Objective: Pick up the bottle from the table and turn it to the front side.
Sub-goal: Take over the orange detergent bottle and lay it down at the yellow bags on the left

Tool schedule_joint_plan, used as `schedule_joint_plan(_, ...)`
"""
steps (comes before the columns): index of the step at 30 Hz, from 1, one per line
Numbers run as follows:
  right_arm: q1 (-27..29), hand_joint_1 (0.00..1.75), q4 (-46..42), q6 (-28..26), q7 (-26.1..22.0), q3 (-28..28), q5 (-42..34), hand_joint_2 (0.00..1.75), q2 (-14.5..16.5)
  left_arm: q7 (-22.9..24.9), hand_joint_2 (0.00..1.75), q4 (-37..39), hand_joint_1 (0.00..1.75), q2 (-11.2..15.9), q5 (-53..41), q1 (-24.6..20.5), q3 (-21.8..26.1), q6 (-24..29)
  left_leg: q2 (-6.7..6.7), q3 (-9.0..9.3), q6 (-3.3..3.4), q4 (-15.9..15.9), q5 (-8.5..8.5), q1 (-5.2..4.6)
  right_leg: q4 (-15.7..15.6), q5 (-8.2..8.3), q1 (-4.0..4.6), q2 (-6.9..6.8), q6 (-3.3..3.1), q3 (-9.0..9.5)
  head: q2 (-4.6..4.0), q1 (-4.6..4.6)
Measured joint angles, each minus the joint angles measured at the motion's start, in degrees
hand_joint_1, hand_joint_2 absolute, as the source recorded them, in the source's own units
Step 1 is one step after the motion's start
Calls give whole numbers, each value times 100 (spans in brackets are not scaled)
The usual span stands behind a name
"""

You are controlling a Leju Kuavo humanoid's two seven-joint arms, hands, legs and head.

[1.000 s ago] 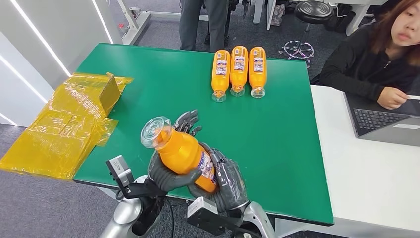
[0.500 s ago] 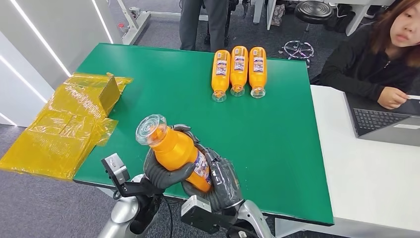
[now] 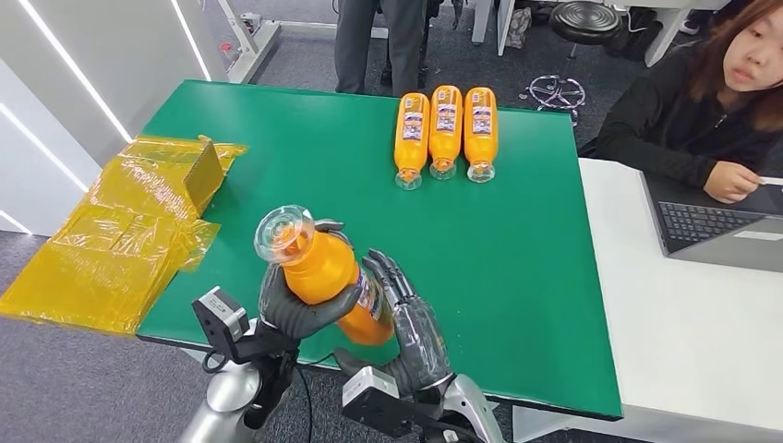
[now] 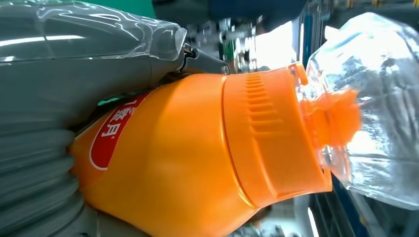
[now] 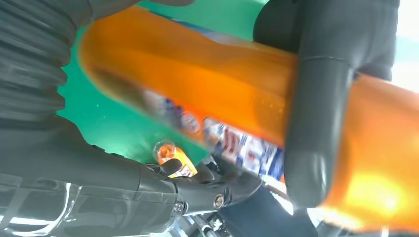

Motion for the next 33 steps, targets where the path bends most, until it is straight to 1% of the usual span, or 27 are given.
schedule_joint_plan(5,26,0,18,-85,-40,-1,-31,175,0,-119,175,283,175,42,-702,-194,136,659,0,0,0,0,0,0,0,0,0,0,0,0,0,1)
schedule_joint_plan(9,71,0,23,-108,-99,1,-80,175,0,-220,175,635,175,145,-1459,-417,170,1264,0,0,-1,0,0,0,1,0,0,0,0,0,0,1)
schedule_joint_plan(13,82,0,38,-110,-174,1,-134,175,0,-94,175,971,175,279,-2339,-638,170,1829,1,0,-1,0,0,0,1,0,0,1,0,0,0,0)
schedule_joint_plan(16,74,0,58,-83,-192,1,-186,175,0,188,175,1250,175,372,-3209,-806,167,2271,0,0,-1,0,1,0,1,0,0,1,0,0,0,-1)
schedule_joint_plan(19,53,0,99,-33,-202,1,-255,175,0,550,175,1608,175,458,-4139,-1002,156,2592,0,0,-1,0,1,0,1,0,0,1,0,0,0,1)
schedule_joint_plan(22,44,0,145,-17,-226,1,-331,175,2,984,175,2216,175,551,-5185,-1314,109,2874,-1,0,-4,0,3,0,2,2,0,0,-2,0,0,1)
schedule_joint_plan(24,42,0,176,-17,-246,1,-364,175,4,1251,175,2758,175,603,-5866,-1588,50,3045,0,0,-7,0,5,0,3,4,0,0,-4,0,0,1)
schedule_joint_plan(29,37,0,217,1,-275,1,-426,175,10,1857,175,4126,175,720,-7066,-2313,-198,3157,1,1,-9,0,7,1,7,5,0,4,-6,-2,0,1)
schedule_joint_plan(33,58,0,219,8,-278,1,-431,175,11,2278,175,4937,175,814,-7657,-2704,-427,3139,2,0,-10,0,7,1,8,5,0,6,-6,-5,0,1)
